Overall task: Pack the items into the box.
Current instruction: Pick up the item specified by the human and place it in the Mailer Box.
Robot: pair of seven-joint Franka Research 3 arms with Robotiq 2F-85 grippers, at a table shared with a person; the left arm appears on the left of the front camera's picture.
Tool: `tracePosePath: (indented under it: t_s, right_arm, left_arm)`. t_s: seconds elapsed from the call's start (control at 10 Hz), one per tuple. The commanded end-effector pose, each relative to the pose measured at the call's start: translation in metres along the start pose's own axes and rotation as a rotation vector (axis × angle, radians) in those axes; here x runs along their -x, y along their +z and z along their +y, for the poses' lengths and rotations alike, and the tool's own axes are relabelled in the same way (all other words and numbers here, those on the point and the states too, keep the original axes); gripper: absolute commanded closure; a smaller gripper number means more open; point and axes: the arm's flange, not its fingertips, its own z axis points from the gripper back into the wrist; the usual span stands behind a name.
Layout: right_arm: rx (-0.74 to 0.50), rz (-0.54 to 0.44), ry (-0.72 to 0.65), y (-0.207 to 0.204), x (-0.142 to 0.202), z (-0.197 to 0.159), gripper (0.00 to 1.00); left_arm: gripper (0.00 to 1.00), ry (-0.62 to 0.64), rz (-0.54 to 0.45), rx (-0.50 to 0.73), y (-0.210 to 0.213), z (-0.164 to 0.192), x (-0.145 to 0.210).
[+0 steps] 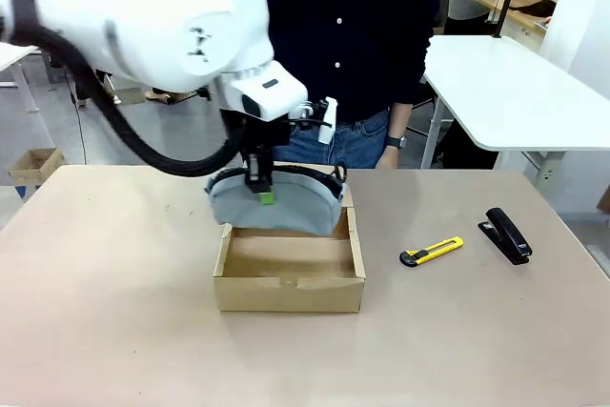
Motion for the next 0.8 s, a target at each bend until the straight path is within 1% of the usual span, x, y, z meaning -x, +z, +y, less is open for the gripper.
tracePosePath:
  t_s: [0.0,0.1,0.2,0.3,0.7]
  right_arm:
    - [-0.022,-0.016,0.026,-0.001,-0.003,0.002,0.0]
    - [-0.022,-0.016,0.026,-0.001,-0.003,0.002,0.0]
    - [-0.022,-0.016,0.026,-0.001,-0.003,0.002,0.0]
    - [-0.022,-0.016,0.026,-0.001,-0.003,0.002,0.0]
    - [-0.022,-0.016,0.026,-0.001,-0.003,0.002,0.0]
  left_arm:
    - [0.94,0.046,0.008,-0.014,-0.013,0.009,-0.011]
    - [0.94,0.054,0.011,-0.01,-0.027,0.009,-0.015]
    - [0.94,0.026,0.012,0.026,-0.038,0.006,-0.02]
    - [0.94,0.024,0.022,0.031,-0.048,0.002,-0.022]
    - [0.94,0.039,0.079,0.051,-0.088,-0.003,-0.02]
